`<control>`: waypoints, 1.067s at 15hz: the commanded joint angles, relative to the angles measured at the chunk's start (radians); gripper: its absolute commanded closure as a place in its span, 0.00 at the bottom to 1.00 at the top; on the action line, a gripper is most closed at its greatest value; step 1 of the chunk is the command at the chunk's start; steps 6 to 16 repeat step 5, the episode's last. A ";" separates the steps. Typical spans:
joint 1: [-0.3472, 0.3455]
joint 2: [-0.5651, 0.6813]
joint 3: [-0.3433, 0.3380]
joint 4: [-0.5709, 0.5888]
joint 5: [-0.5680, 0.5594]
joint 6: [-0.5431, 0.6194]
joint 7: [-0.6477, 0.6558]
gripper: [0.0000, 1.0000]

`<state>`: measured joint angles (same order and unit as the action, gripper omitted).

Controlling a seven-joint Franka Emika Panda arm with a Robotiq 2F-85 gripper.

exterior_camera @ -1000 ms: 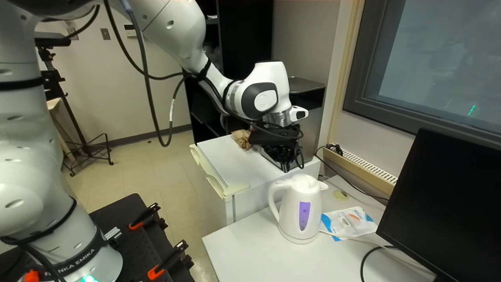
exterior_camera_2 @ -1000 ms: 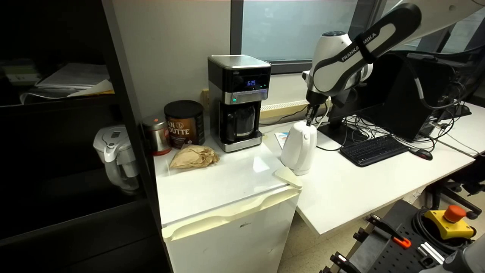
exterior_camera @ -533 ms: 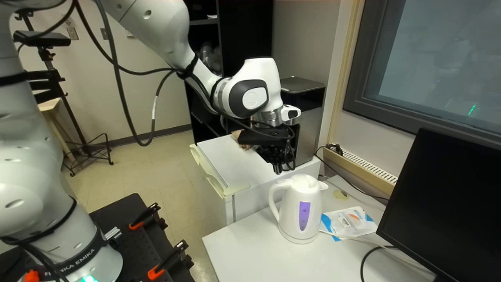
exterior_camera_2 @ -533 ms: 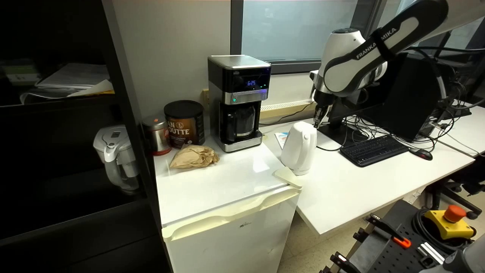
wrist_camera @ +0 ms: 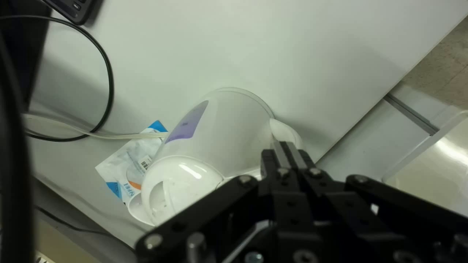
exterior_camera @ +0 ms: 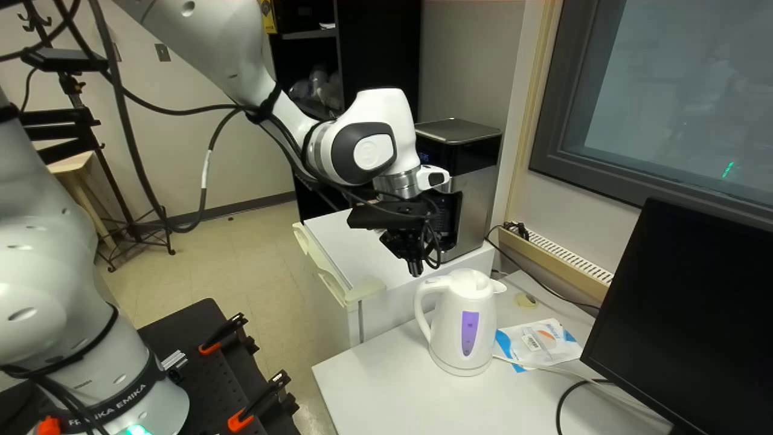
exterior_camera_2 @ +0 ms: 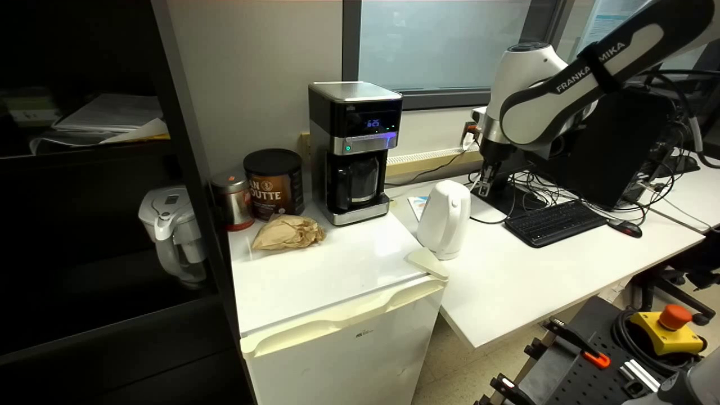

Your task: Press the switch on the kettle

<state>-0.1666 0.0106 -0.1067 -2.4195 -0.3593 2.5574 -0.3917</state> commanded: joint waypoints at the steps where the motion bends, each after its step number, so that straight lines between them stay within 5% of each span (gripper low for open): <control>1: 0.010 -0.059 -0.012 -0.064 -0.045 0.027 0.037 0.99; 16: 0.011 -0.080 -0.010 -0.089 -0.074 0.030 0.061 1.00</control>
